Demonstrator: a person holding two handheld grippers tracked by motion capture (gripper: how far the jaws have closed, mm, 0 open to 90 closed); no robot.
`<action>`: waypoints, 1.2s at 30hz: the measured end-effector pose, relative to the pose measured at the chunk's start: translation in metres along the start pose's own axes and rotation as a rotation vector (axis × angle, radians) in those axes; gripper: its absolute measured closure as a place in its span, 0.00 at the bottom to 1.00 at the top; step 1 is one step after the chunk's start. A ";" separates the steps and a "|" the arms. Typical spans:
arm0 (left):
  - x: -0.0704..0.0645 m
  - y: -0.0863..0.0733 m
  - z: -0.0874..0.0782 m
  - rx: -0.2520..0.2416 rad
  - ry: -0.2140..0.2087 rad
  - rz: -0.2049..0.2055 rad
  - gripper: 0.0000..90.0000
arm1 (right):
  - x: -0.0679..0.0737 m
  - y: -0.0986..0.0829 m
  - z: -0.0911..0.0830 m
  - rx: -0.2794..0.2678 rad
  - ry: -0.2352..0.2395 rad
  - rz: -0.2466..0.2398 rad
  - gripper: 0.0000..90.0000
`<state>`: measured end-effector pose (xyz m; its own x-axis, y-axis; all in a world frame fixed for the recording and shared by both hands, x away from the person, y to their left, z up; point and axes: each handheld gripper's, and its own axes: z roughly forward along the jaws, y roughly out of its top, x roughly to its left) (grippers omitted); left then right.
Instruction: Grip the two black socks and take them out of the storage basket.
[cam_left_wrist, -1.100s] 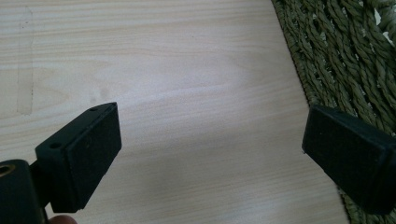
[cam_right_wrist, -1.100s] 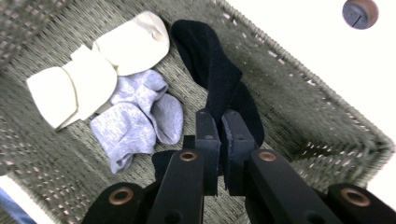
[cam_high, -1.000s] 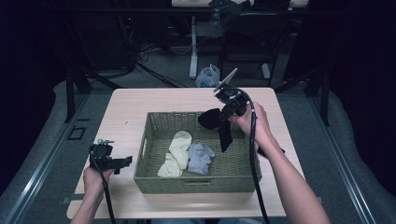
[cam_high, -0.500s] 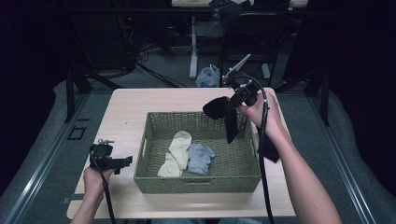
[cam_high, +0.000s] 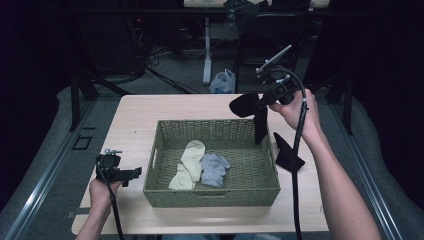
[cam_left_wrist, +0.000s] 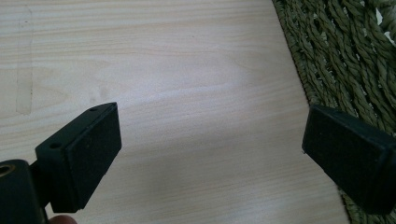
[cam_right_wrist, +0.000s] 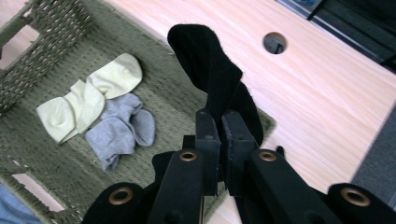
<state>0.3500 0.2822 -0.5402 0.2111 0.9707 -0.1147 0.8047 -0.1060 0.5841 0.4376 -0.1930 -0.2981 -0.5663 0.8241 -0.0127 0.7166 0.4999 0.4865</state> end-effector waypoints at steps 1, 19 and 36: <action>0.000 0.000 0.000 -0.001 0.000 0.000 0.05 | -0.003 -0.002 -0.003 -0.005 -0.004 0.005 0.97; -0.001 0.000 0.000 0.000 0.001 0.000 0.05 | -0.066 -0.051 -0.031 -0.039 -0.115 0.165 0.97; -0.001 0.000 0.000 0.002 0.005 0.000 0.05 | -0.102 -0.101 0.040 0.073 -0.157 0.274 0.97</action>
<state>0.3504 0.2811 -0.5402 0.2087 0.9717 -0.1108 0.8056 -0.1065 0.5828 0.4391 -0.3173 -0.3810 -0.2827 0.9588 -0.0273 0.8643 0.2670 0.4262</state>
